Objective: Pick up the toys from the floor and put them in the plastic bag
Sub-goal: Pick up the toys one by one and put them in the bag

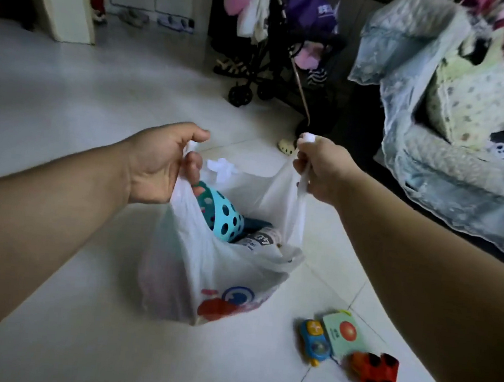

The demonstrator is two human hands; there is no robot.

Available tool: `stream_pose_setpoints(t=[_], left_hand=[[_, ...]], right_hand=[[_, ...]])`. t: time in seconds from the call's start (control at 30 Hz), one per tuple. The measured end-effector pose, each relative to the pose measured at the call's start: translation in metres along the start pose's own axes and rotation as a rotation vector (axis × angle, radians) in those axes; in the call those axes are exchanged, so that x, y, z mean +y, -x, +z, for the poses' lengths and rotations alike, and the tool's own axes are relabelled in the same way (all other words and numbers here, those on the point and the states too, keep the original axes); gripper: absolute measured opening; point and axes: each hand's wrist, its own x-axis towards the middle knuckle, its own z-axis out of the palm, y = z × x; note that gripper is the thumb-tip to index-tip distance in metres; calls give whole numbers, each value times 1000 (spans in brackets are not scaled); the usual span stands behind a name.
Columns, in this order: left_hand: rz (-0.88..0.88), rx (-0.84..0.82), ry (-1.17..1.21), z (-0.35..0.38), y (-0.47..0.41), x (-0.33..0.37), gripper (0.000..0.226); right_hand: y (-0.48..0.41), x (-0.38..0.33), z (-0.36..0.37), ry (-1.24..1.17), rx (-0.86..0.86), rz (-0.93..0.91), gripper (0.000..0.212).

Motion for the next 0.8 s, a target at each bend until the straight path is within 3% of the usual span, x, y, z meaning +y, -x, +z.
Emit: stream_pose_setpoints(t=[0.07, 0.17, 0.3, 0.37, 0.47, 0.53, 0.8], left_hand=[[-59, 1, -20, 20, -7, 0, 19], [-90, 46, -47, 50, -22, 0, 27], [-46, 118, -53, 91, -46, 6, 25], [-13, 154, -81, 110, -57, -5, 8], [45, 250, -239, 122, -74, -48, 57], [74, 302, -337, 127, -79, -80, 76], [184, 353, -234, 125, -75, -114, 73]], right_hand=[[-8, 4, -32, 104, -60, 16, 33], [-18, 5, -69, 153, -99, 0, 46], [-37, 2, -105, 101, -69, -51, 44], [-42, 12, -119, 128, -66, -52, 39], [-37, 53, -137, 152, -39, 10, 24], [-32, 81, -147, 123, -37, 21, 26], [-29, 109, -176, 162, -79, -69, 31]])
